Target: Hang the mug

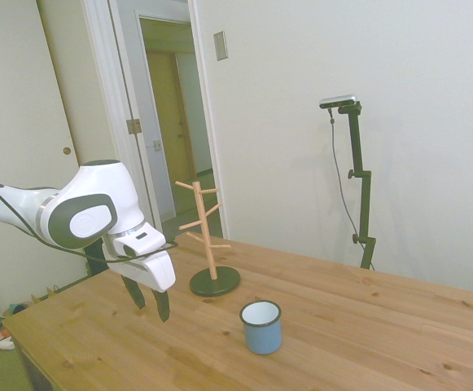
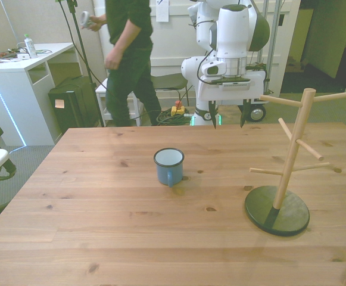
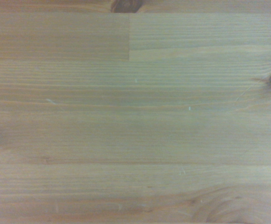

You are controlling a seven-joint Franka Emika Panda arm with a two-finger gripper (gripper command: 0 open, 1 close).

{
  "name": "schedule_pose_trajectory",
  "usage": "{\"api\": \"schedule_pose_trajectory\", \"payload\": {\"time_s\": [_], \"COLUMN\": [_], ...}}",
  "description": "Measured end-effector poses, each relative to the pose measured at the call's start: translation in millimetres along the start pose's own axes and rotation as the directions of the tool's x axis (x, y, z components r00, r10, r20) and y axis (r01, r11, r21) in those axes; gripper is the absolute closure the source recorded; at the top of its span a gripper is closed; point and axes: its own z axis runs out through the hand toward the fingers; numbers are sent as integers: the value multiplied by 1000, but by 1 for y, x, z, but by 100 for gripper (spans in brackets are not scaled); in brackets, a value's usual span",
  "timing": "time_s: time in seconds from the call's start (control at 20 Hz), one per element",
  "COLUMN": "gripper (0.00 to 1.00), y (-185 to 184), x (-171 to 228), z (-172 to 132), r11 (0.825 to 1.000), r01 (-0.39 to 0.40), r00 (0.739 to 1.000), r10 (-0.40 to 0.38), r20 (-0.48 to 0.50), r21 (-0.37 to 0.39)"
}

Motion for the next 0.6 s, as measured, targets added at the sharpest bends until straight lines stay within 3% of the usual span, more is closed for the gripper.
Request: {"api": "schedule_pose_trajectory", "payload": {"time_s": [0.3,0.6], "gripper": [0,0], "y": [11,65], "x": [17,77], "z": [-12,-40], "r11": [999,987], "r01": [-36,-149], "r00": [999,989], "r10": [36,150], "r20": [-5,-15], "r21": [20,58]}}
